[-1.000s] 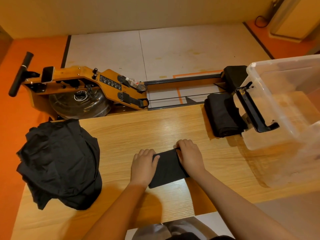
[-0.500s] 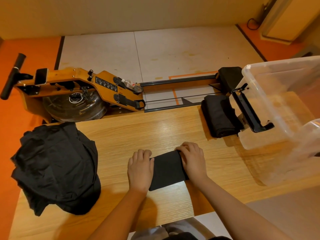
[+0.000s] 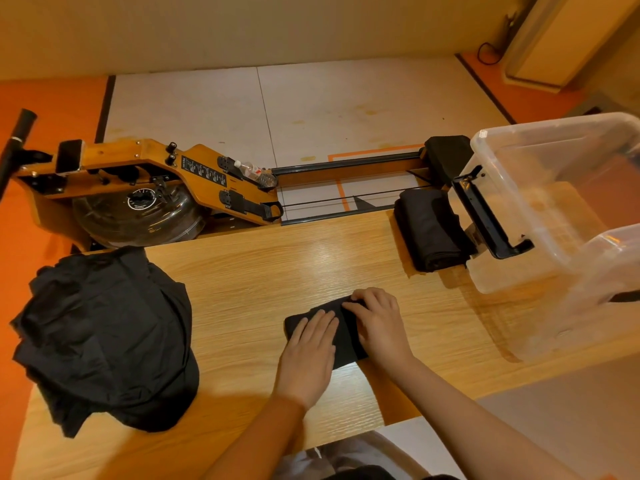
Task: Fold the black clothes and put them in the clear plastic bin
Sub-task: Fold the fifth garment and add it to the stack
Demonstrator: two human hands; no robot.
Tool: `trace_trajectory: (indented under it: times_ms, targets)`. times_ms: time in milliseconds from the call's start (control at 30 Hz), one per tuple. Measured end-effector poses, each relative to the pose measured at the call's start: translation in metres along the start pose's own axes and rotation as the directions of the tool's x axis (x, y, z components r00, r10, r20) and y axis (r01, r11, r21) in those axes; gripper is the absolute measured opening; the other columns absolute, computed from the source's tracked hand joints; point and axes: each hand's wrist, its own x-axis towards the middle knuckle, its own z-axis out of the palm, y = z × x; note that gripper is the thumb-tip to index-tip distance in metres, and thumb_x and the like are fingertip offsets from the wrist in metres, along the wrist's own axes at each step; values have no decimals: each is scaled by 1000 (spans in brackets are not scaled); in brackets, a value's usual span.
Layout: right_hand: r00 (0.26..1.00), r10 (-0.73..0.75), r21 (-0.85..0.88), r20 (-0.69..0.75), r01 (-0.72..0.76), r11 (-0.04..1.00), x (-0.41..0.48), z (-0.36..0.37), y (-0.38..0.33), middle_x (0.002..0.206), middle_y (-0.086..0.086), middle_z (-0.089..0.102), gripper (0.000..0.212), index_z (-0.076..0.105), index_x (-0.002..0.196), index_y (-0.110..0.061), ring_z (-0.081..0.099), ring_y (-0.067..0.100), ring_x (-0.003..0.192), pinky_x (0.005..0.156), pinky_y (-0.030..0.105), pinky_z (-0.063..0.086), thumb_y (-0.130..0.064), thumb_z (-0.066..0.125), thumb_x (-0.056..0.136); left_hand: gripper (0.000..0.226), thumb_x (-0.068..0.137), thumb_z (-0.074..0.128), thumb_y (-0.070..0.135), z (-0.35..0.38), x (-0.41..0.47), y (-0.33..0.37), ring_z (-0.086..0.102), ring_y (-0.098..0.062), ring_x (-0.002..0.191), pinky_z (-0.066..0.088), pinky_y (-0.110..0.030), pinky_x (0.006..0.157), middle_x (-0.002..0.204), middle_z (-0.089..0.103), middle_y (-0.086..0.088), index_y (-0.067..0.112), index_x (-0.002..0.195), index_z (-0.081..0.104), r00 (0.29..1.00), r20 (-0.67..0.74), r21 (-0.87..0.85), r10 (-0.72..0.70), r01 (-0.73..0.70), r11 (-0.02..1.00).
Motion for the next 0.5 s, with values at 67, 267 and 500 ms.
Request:
trace_trajectory:
  times_ms: [67, 267, 500]
  targets:
    - [995, -94, 7, 42, 93, 996, -3, -1, -11, 107, 5, 65, 34, 71, 109, -12, 46, 19, 106, 93, 30, 31, -12, 62, 76, 55, 96, 29, 33, -1, 1, -2, 37, -18, 140, 17, -37, 115, 149, 44, -5, 7, 141, 47, 998, 38, 9, -59, 58, 998]
    - [940, -136, 88, 311, 114, 990, -13, 21, -7, 150, 4, 42, 50, 40, 146, -11, 34, 16, 140, 115, 36, 19, -30, 34, 100, 63, 96, 29, 39, -1, 4, -3, 24, -18, 146, 16, -39, 115, 156, 32, -7, 6, 149, 33, 978, 121, 15, -171, 170, 985]
    - [932, -7, -88, 363, 42, 995, -9, 23, -8, 149, -3, 44, 51, 42, 146, -18, 36, 11, 140, 115, 39, 14, -38, 26, 101, 67, 99, -1, 49, -4, 3, -3, 13, -14, 148, 1, -36, 119, 160, 18, 1, 15, 153, 18, 947, 106, -20, -303, 306, 952]
